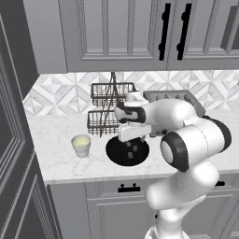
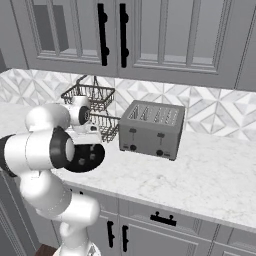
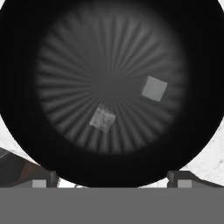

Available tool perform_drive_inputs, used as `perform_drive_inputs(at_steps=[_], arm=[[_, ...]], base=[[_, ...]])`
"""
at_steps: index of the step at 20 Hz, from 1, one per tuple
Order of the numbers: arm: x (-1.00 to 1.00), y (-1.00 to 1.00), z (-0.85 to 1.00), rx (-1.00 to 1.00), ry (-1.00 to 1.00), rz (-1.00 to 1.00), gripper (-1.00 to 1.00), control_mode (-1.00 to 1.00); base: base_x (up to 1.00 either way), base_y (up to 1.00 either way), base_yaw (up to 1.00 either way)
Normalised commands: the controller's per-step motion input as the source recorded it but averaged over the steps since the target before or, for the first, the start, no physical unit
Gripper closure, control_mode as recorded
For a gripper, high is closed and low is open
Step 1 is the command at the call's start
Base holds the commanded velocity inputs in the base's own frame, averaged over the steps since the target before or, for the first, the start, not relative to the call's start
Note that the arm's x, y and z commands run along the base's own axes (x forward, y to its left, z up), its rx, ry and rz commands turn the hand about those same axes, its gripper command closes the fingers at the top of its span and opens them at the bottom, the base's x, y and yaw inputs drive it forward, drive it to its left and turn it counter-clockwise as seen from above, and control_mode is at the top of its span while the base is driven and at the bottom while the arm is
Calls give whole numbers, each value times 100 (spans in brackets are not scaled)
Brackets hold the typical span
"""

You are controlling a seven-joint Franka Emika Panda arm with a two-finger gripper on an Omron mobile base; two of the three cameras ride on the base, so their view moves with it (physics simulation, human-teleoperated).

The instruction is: Grab a lemon wedge from the fridge and one ice cube from the ice bowl, and put them in the glass of lemonade.

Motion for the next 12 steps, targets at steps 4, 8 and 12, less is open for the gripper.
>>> perform_drive_inputs(at_steps=[4, 8, 12], arm=[[0, 3, -28, 0, 12, 0, -100, -100], [0, 1, -31, 3, 5, -1, -100, -100], [1, 0, -22, 11, 1, -6, -100, -100]], base=[[0, 0, 0], [0, 0, 0], [0, 0, 0]])
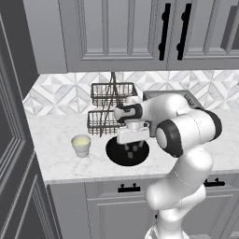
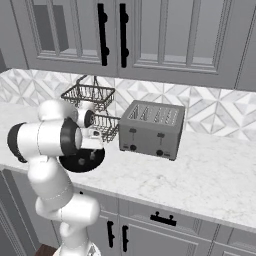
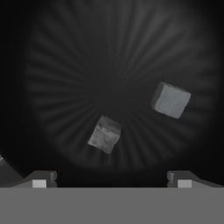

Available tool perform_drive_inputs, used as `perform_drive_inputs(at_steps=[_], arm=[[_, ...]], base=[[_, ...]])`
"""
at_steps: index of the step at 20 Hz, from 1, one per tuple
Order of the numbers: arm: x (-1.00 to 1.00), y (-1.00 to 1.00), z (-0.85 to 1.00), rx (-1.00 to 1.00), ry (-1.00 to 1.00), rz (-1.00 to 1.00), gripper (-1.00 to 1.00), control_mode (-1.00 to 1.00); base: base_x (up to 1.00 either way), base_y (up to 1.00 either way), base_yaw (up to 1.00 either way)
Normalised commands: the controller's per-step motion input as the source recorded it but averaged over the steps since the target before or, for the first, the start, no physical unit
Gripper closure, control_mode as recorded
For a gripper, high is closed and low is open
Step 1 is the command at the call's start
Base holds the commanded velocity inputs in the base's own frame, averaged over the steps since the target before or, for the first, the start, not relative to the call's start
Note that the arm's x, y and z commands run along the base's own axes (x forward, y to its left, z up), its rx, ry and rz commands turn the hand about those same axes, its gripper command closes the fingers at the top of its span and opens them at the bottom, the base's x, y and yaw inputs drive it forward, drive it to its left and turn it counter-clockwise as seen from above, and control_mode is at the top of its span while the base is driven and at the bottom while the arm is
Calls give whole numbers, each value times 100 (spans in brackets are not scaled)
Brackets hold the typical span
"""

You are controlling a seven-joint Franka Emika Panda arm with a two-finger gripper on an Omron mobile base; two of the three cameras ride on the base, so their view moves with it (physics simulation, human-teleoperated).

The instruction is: Grab a lemon wedge from the fridge and one ice cube from the ice bowl, and put them in the glass of lemonade.

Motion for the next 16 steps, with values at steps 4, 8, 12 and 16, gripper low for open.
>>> perform_drive_inputs(at_steps=[4, 8, 12, 16], arm=[[0, 9, -32, 3, 7, -8, -100, -100], [0, 15, -31, 0, 4, -3, -100, -100], [4, 34, -14, 0, 1, 0, -100, -100], [21, 27, -14, 0, 4, 0, -100, -100]], base=[[0, 0, 0], [0, 0, 0], [0, 0, 0], [0, 0, 0]])
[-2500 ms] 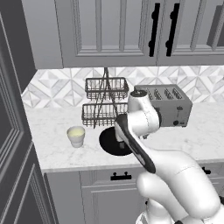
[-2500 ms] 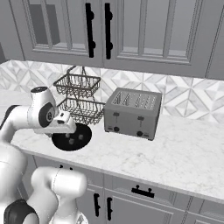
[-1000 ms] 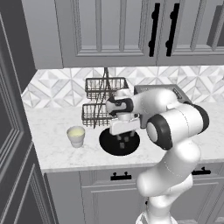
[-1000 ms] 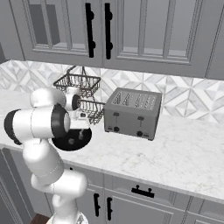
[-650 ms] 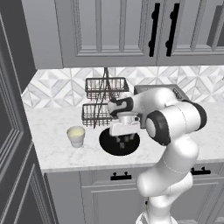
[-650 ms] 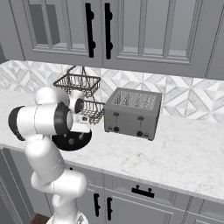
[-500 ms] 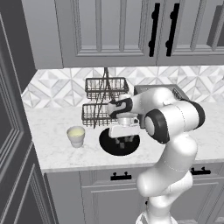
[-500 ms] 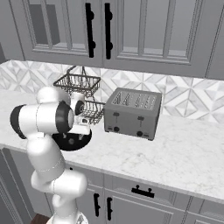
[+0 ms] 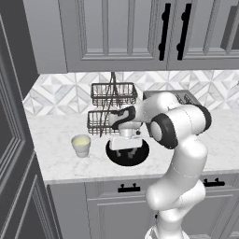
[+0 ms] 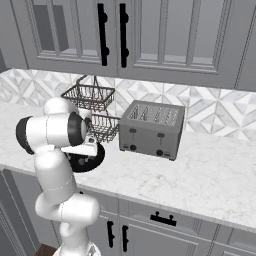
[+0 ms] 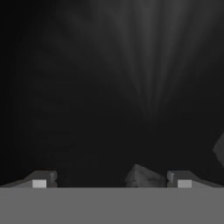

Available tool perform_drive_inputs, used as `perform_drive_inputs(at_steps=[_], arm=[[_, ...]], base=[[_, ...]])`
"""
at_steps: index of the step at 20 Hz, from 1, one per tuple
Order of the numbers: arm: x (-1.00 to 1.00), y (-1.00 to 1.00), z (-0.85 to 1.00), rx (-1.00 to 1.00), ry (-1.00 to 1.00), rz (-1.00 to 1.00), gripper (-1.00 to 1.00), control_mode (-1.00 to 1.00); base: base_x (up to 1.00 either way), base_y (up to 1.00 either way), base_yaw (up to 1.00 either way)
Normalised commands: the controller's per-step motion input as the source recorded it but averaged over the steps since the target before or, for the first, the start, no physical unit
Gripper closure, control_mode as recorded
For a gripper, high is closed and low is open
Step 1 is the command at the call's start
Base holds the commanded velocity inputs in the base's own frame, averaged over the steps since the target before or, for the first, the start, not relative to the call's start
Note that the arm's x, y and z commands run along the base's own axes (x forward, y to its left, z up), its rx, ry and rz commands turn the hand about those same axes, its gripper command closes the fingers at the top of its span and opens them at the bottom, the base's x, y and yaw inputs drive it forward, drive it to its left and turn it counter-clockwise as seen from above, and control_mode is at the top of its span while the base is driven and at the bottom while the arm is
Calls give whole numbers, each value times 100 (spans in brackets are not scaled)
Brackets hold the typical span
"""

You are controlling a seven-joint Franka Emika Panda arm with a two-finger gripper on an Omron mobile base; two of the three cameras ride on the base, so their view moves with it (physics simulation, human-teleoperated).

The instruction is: Grab a lemon wedge from the fridge and one ice cube from the ice bowl, and put them in the glass of lemonade.

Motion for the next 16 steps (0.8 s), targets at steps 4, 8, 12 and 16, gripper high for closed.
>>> perform_drive_inputs(at_steps=[4, 8, 12, 16], arm=[[22, 9, -14, 0, 5, 0, -100, -100], [2, 6, -2, 0, 2, 0, -100, -100], [0, 17, -25, 0, 3, 0, -100, -100], [0, 6, -42, 0, 9, 0, -100, -100]], base=[[0, 0, 0], [0, 0, 0], [0, 0, 0], [0, 0, 0]])
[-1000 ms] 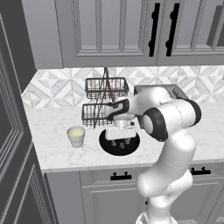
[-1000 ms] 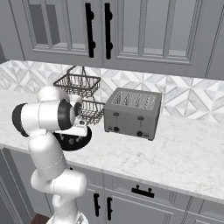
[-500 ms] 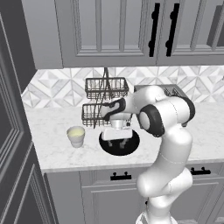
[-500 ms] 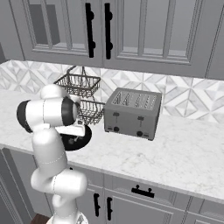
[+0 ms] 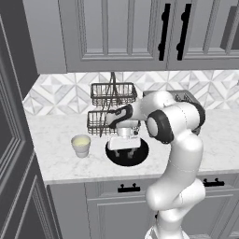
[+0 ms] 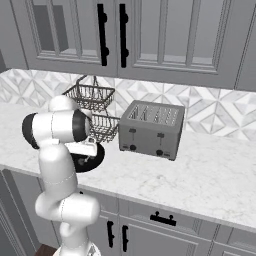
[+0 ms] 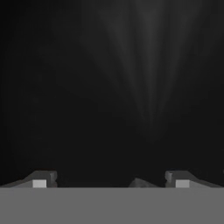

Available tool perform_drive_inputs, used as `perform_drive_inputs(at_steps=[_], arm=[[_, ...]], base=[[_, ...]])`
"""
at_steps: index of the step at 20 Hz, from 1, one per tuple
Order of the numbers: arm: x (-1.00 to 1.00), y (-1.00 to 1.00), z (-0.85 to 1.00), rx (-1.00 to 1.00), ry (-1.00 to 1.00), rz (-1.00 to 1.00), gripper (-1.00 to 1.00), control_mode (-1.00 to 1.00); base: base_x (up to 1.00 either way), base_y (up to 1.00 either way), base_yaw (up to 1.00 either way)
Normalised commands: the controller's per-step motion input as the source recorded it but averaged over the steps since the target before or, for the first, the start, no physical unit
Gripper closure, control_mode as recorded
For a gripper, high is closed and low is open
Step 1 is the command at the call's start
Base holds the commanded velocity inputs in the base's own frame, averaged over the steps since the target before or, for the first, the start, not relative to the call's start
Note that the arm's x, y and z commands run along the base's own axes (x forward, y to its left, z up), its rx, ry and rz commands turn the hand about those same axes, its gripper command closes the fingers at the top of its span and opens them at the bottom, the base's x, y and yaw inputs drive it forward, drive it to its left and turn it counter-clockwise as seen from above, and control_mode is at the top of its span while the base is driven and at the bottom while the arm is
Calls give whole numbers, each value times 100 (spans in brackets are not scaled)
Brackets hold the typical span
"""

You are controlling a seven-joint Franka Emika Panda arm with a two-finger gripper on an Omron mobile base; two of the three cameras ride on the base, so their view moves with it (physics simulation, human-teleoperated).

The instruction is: Grab a lemon wedge from the fridge and one ice cube from the ice bowl, and put them in the glass of lemonade.

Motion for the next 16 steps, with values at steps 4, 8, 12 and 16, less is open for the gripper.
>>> perform_drive_inputs(at_steps=[4, 8, 12, 16], arm=[[-1, 21, -27, 0, 7, 0, -100, -100], [-42, 20, -1, 0, -3, 0, -100, -100], [-26, 0, 0, 0, -8, -2, -100, -100], [-15, 0, 0, 0, -15, -4, -100, -100]], base=[[0, 0, 0], [0, 0, 0], [0, 0, 0], [0, 0, 0]])
